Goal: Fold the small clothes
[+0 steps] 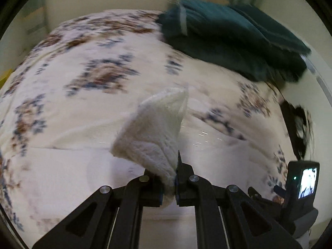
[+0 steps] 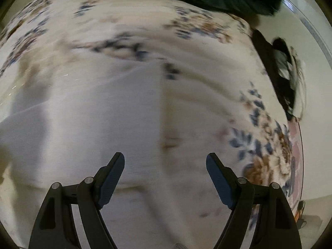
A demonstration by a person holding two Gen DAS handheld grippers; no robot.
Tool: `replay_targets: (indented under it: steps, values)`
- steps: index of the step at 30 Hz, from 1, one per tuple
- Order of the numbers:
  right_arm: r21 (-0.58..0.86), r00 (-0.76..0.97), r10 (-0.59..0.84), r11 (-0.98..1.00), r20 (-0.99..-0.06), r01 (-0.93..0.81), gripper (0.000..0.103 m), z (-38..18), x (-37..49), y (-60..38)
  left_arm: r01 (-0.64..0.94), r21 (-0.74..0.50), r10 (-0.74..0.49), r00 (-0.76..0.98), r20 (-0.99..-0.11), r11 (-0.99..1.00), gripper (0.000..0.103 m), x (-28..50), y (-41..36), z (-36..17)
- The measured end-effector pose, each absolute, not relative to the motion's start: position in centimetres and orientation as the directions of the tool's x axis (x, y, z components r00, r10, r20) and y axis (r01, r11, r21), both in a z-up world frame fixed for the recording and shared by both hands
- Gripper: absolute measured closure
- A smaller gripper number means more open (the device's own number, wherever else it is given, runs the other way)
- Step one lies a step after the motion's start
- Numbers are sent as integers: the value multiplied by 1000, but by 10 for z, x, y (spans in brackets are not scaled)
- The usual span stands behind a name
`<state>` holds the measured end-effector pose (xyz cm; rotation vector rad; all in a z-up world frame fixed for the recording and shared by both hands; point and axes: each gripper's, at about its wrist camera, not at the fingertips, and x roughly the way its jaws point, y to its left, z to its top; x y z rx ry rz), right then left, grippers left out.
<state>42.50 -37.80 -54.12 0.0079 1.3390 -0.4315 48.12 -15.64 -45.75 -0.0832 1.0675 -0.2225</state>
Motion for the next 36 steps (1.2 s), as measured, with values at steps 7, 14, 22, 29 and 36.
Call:
replay_targets:
  steps: [7,14,22,29,36]
  values:
    - [-252,99,-314,882,-944,399,20,-548,407,-460,235,-202,-285,405,-869,951,97,489,-256,-476]
    - [-170,60,-223,869,-973,465,20,-549,383,-513,242,-97,-192,407,-893,966,80,489,-301,-491]
    - [166,171,83,810,-982,563,21,-524,378,-542,104,-21,-65,450,-891,994,8,455,-219,-489]
    - [419,276,324,798,-905,434,25,-505,436,-495,-162,108,164,386,-908,981,8,401,-89,-510]
    - [252,62,245,916,-968,312,35,-565,509,-431,-353,204,319,306,-897,913,8,395,20,-531]
